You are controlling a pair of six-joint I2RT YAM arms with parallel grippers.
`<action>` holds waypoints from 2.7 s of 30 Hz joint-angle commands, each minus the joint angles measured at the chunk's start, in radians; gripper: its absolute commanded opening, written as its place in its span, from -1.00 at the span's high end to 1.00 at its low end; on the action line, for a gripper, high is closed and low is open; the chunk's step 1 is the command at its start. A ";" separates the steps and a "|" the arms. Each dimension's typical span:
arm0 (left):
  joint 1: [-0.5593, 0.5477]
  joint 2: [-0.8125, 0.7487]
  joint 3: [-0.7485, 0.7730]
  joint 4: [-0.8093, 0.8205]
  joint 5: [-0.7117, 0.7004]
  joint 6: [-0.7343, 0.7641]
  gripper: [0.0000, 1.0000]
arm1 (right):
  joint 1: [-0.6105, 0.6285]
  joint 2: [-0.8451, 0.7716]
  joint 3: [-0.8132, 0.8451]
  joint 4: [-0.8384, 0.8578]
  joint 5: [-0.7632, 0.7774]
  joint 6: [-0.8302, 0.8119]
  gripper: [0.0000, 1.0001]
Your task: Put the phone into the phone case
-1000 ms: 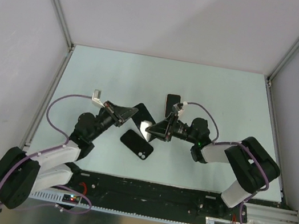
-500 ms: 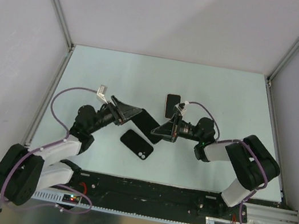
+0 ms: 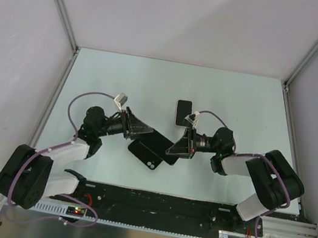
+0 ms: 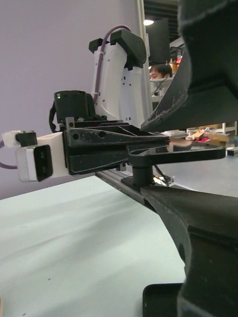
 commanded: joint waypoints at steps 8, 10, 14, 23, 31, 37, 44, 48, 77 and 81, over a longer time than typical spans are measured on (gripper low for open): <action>-0.021 -0.006 -0.001 -0.027 0.129 -0.111 0.01 | -0.023 -0.084 0.037 -0.184 -0.064 -0.195 1.00; -0.031 -0.006 0.003 -0.044 0.135 -0.103 0.03 | -0.028 -0.084 0.044 -0.207 -0.067 -0.211 1.00; -0.049 0.000 0.004 -0.090 0.141 -0.065 0.10 | -0.025 -0.083 0.070 -0.297 -0.065 -0.270 1.00; -0.055 0.003 0.004 -0.144 0.144 -0.022 0.64 | -0.016 -0.080 0.099 -0.401 -0.046 -0.336 1.00; -0.052 -0.048 0.010 -0.194 0.037 -0.133 1.00 | -0.033 -0.148 0.129 -0.661 0.061 -0.450 0.16; -0.049 -0.174 -0.032 -0.291 -0.241 -0.401 1.00 | -0.086 -0.371 0.185 -1.109 0.430 -0.596 -0.44; -0.037 -0.337 0.006 -0.677 -0.458 -0.462 1.00 | -0.057 -0.660 0.169 -1.379 0.885 -0.603 -0.60; -0.003 -0.352 0.027 -0.749 -0.462 -0.442 1.00 | 0.082 -0.680 0.163 -1.479 1.121 -0.646 -0.41; 0.288 -0.299 0.185 -0.929 -0.223 0.124 1.00 | 0.560 0.013 0.455 -1.507 1.522 -0.560 0.03; 0.308 -0.305 0.210 -0.970 -0.236 0.166 1.00 | 0.562 0.049 0.474 -1.530 1.531 -0.566 0.11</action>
